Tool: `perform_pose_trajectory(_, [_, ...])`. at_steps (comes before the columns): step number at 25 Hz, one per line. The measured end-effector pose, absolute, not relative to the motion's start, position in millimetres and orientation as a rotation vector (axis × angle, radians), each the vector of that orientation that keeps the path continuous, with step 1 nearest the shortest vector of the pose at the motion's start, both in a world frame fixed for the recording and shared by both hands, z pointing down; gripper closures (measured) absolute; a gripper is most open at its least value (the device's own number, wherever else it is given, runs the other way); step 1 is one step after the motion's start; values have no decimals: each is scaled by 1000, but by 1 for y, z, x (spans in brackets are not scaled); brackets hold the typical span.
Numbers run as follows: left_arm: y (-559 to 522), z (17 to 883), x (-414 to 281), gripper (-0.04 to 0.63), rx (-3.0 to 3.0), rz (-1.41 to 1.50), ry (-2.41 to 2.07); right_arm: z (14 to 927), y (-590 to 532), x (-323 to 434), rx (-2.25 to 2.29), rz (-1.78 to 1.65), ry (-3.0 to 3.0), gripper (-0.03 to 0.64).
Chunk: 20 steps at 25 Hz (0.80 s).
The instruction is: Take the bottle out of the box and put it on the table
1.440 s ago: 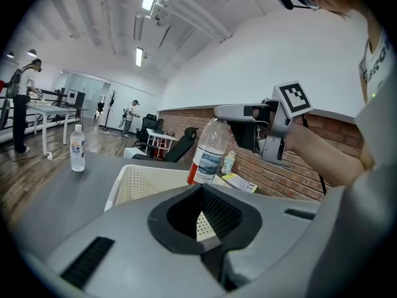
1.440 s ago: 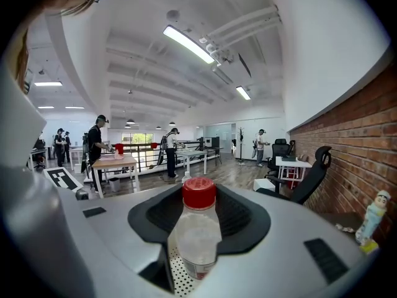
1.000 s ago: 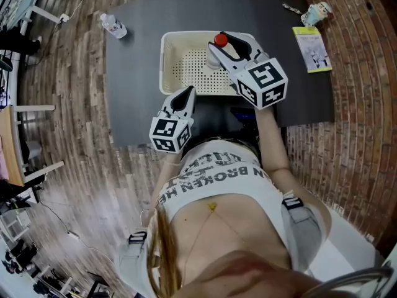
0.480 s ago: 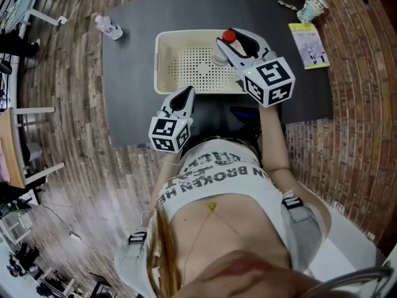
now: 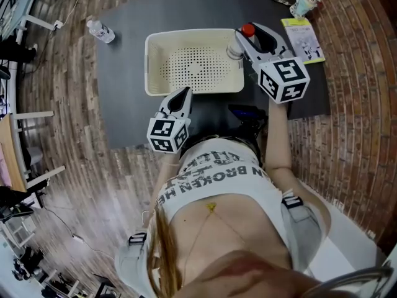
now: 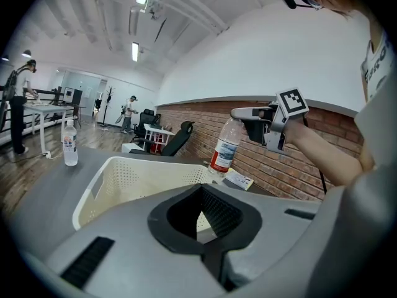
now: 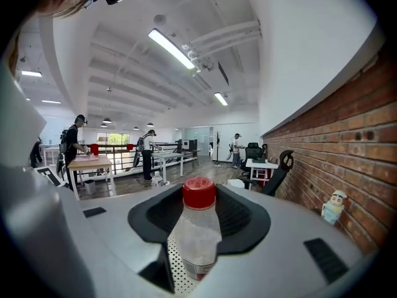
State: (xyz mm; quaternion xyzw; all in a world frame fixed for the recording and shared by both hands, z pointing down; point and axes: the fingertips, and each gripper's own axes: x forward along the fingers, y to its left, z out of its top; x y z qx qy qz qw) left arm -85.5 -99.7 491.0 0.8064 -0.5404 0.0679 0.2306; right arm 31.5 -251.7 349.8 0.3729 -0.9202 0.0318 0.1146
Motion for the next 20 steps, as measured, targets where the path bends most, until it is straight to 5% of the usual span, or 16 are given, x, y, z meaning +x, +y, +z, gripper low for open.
perform_pose_trajectory(20, [-116, 495, -42, 591, 2200, 196, -1516, 363, -288, 145, 1291, 131, -2593, 459])
